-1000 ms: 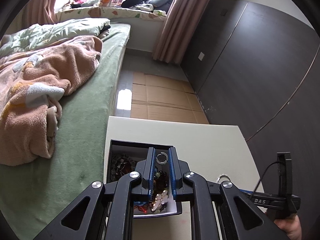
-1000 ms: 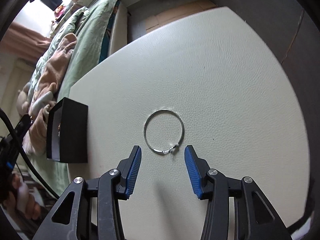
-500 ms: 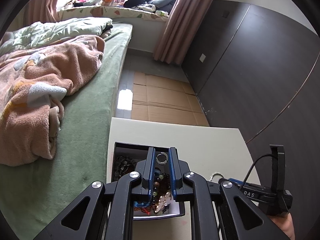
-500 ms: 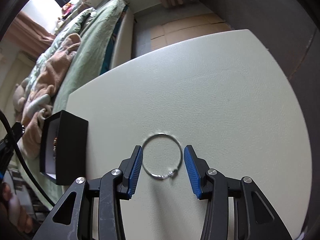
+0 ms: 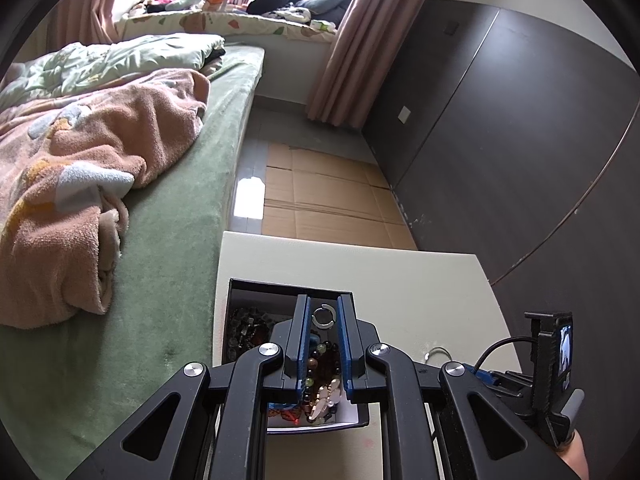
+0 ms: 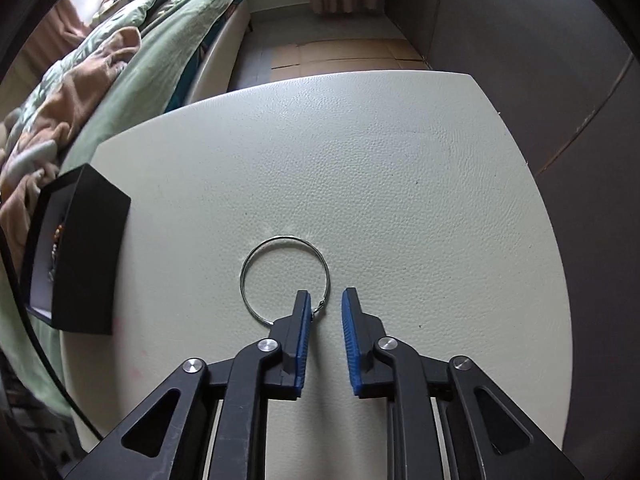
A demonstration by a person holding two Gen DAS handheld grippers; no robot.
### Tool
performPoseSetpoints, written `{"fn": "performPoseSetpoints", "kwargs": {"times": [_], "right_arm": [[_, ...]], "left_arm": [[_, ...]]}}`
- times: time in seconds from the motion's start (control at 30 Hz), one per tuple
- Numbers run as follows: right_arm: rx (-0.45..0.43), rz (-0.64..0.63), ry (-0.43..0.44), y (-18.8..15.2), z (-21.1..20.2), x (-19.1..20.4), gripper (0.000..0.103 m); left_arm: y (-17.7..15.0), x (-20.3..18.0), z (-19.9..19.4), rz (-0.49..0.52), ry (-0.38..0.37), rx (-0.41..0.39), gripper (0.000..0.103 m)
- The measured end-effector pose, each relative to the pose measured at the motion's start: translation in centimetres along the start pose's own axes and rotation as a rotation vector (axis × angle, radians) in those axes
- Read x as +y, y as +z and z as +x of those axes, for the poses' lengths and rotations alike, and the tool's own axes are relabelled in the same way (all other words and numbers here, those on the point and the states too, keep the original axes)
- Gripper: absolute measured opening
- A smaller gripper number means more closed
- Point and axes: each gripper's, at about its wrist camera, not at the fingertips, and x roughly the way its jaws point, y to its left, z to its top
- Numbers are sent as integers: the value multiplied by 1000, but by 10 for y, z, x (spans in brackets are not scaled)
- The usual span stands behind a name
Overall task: Organize jewelry
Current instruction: 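Carry the silver hoop earring over the black box with the right gripper and release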
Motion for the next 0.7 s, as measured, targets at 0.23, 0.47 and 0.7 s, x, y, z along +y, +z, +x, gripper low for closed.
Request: {"fn": "performPoseSetpoints", "kwargs": {"times": [0.23,0.47,0.7], "right_arm": [[14,-7,1,-8,-4,-5,11],[-16,45,123,-4,-7,-12,4],[-87,84,252,1,-28,-8,4]], "left_arm": [[0,0,1,7,3,4,14],[-2,6,1,10,21,14,14],[-4,14,6,5,39,44,14]]}}
